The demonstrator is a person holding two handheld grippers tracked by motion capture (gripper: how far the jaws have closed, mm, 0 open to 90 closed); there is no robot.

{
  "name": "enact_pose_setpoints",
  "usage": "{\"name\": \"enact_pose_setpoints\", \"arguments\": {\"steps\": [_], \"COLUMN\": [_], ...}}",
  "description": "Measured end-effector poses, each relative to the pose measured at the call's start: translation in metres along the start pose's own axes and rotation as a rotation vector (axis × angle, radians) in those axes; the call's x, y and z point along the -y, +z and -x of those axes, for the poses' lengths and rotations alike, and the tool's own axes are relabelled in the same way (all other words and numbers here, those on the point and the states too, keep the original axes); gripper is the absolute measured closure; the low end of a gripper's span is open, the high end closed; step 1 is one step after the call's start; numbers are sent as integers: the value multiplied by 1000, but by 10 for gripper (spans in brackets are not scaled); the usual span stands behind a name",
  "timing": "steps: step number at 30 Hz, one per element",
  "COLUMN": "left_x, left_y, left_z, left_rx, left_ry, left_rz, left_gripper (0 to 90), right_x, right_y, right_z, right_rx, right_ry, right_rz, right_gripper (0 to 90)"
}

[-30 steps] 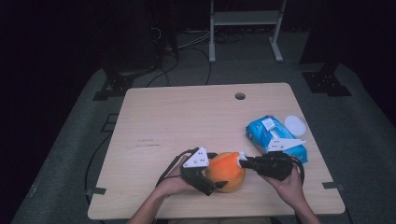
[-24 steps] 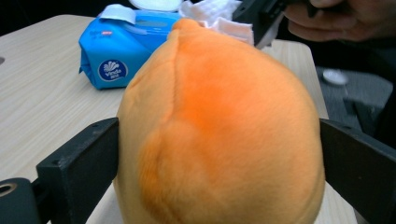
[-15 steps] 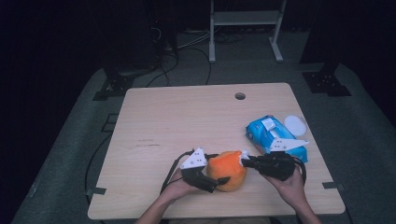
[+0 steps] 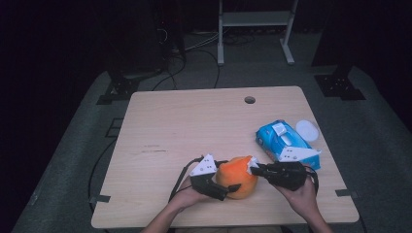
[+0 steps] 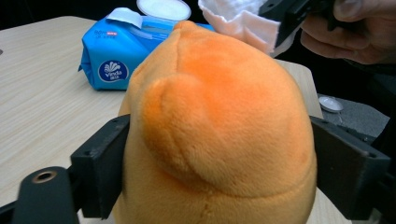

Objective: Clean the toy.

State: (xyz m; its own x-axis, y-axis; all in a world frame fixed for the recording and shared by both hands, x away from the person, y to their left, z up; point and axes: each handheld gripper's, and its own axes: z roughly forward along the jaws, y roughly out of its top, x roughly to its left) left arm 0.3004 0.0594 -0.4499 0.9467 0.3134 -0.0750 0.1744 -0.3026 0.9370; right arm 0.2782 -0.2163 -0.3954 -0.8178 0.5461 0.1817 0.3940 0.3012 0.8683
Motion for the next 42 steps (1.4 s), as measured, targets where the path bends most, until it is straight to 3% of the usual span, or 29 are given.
{"name": "enact_pose_setpoints", "arguments": {"steps": [3,6,8,14,17,21,24,26,30,33,37,38,40,42], "left_x": [1,1,1,0,-1,-1,-3,-3,-3,-2,3,2,-4,-9], "left_y": [0,0,0,2,2,3,3,4,4,4,8,8,4,-1], "left_z": [1,2,2,5,5,5,7,9,12,9,10,11,12,11], "left_rx": [-1,1,-4,-15,-17,-23,-24,-25,-15,-10,-15,-20,-39,-53], "left_ry": [5,9,12,30,31,0,4,9,42,44,32,46,67,89], "left_rz": [-5,-6,-7,-17,-23,-19,-35,-42,-42,-27,-18,-30,-42,-21], "left_gripper": [107,107,108,116,117,116,117,116,115,87,43,55,172,248], "right_x": [-4,-8,-10,-1,3,-2,-8,-11,-8,0,3,3,1,-2], "right_y": [4,9,10,0,-1,8,14,13,3,-1,1,2,3,1], "right_z": [-10,-22,-25,-1,-4,-23,-35,-33,-13,4,2,2,0,-3], "right_rx": [1,-36,-19,41,33,-40,-44,-33,24,-8,-10,-11,-8,1], "right_ry": [-36,-63,-91,-29,-12,-53,-122,-128,-74,1,-3,-4,-5,-14], "right_rz": [-2,2,-5,8,12,19,4,4,14,11,2,2,7,26], "right_gripper": [810,810,810,809,807,807,808,809,810,808,808,808,810,811]}}
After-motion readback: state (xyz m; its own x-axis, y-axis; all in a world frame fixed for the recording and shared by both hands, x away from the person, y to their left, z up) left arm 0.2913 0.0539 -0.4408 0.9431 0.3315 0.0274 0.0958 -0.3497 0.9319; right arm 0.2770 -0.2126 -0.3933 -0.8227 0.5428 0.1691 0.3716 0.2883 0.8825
